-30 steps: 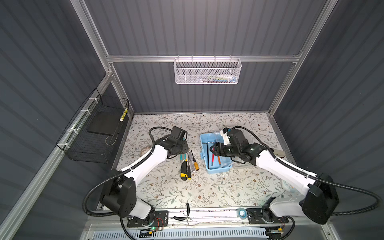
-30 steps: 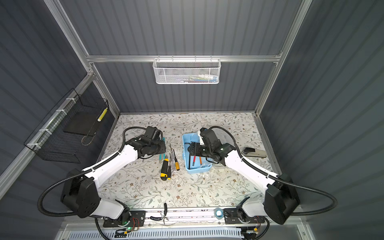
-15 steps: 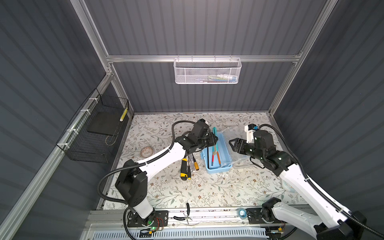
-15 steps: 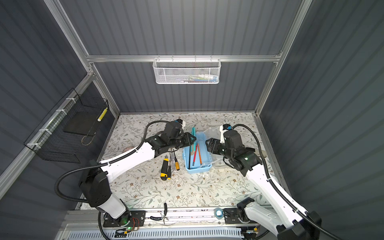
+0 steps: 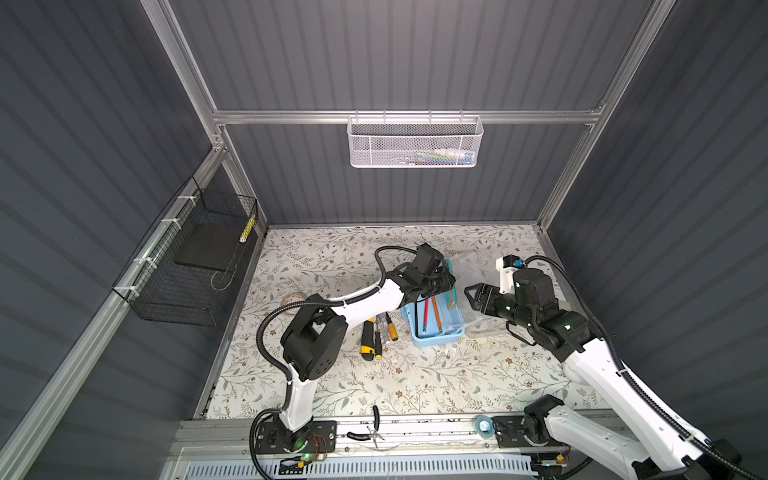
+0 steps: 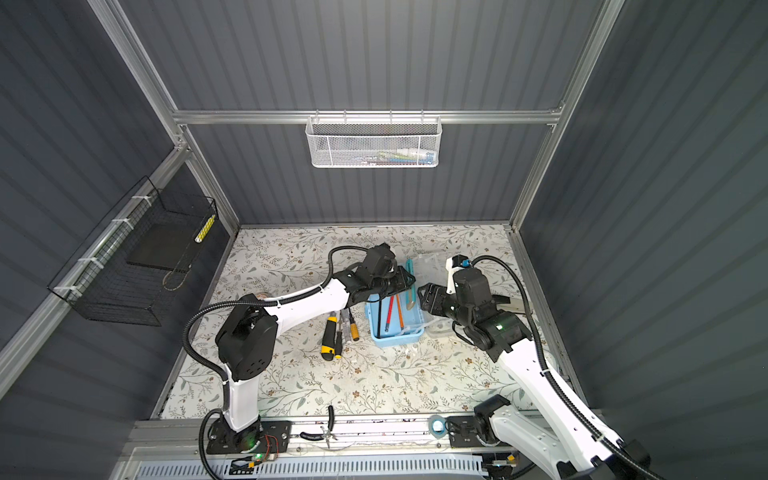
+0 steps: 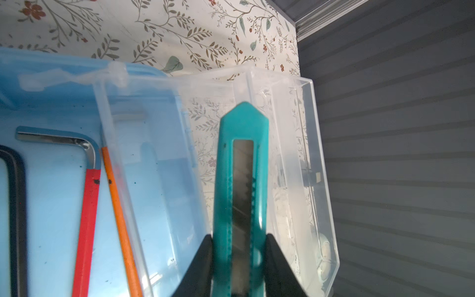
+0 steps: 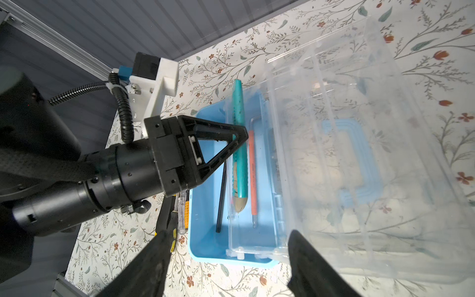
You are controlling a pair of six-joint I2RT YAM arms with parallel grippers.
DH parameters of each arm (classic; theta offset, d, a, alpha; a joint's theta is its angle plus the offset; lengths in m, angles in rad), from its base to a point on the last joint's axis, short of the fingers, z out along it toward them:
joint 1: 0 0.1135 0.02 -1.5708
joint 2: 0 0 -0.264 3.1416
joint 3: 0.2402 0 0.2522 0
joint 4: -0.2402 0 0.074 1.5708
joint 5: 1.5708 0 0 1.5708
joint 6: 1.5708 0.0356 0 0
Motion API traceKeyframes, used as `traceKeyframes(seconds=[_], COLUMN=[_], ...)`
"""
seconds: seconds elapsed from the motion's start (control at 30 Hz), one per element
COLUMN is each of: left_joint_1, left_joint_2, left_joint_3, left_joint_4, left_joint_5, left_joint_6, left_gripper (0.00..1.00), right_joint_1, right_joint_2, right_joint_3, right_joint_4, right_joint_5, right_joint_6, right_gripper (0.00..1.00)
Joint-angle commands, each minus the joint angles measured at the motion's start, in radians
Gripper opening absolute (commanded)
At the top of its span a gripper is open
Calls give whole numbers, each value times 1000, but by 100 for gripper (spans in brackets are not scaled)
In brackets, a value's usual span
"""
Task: Pack the tool kit
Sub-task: 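Carry the teal utility knife with the left gripper into the blue box, then open the left gripper to drop the teal knife, withdraw to tools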
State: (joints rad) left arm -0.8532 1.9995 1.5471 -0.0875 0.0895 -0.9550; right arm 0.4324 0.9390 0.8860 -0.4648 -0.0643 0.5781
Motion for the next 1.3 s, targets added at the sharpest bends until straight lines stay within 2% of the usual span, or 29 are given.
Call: traceKeyframes(seconds=[0.0,0.13,0.4,0.5,0.63,0.83,0.97,1.13,1.27], left_joint_1=[-15,-14,-15,-14,-13,-11,1,78,165], left_joint_2=[28,47,44,42,12,-158,-275,-454,-613], left_joint_3=[55,61,37,50,63,-2,-98,-296,-451], left_joint_4=[9,0,19,9,-34,-195,-340,-468,-504], left_joint_5=[-7,-16,-11,-7,-13,-138,-226,-350,-379], left_joint_6=[-18,-23,-34,-18,49,267,365,391,378], left_gripper=[23,32,40,46,47,59,62,64,64], right_joint_1=[-8,-10,-14,-15,-14,-14,3,77,208], right_joint_2=[10,23,45,44,40,41,70,78,146], right_joint_3=[-18,-18,-17,-7,11,34,45,55,99], right_joint_4=[7,11,17,13,-3,-14,-17,-28,-62], right_joint_5=[-8,-17,-31,-31,-31,-81,-107,-50,22], right_joint_6=[-8,-7,-4,-4,-9,-18,-22,-23,-29], right_gripper=[73,73,73,73,73,72,72,71,71])
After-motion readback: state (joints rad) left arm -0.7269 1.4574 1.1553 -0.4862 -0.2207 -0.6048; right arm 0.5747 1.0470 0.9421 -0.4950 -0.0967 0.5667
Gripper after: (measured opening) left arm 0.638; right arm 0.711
